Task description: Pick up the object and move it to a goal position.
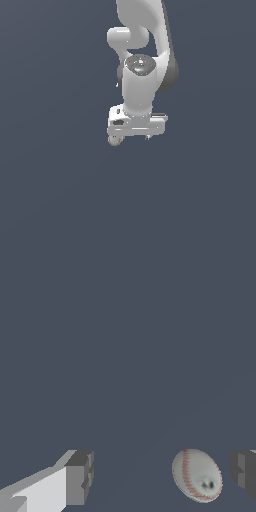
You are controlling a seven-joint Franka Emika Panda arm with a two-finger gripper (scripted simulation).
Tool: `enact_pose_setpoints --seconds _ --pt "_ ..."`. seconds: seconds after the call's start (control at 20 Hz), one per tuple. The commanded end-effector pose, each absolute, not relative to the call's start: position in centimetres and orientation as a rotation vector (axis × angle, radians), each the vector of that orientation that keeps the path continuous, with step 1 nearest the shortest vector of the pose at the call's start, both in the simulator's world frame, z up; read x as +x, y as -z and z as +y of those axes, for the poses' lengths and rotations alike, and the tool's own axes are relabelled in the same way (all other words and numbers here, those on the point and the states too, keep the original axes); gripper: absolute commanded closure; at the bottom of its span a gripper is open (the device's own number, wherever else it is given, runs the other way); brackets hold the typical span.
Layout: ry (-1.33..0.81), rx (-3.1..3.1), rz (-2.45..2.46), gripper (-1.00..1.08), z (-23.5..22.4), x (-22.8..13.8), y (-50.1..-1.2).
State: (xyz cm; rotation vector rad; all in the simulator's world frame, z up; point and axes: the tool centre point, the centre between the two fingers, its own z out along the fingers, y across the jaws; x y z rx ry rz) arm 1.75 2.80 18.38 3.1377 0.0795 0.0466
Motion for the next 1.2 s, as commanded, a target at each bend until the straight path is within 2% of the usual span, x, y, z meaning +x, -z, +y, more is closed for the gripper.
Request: enact_pose_setpoints --seconds 0.0,0.4,1.15 --pt "-0.047 3.138 0.079 -0.92 2.8 1.8 -18.4" --pt "-0.054 3.151 -0.025 -0.92 0.2 1.6 -19.1" --pt "-0.051 3.145 0.107 -0.92 -0.5 1.0 -18.3"
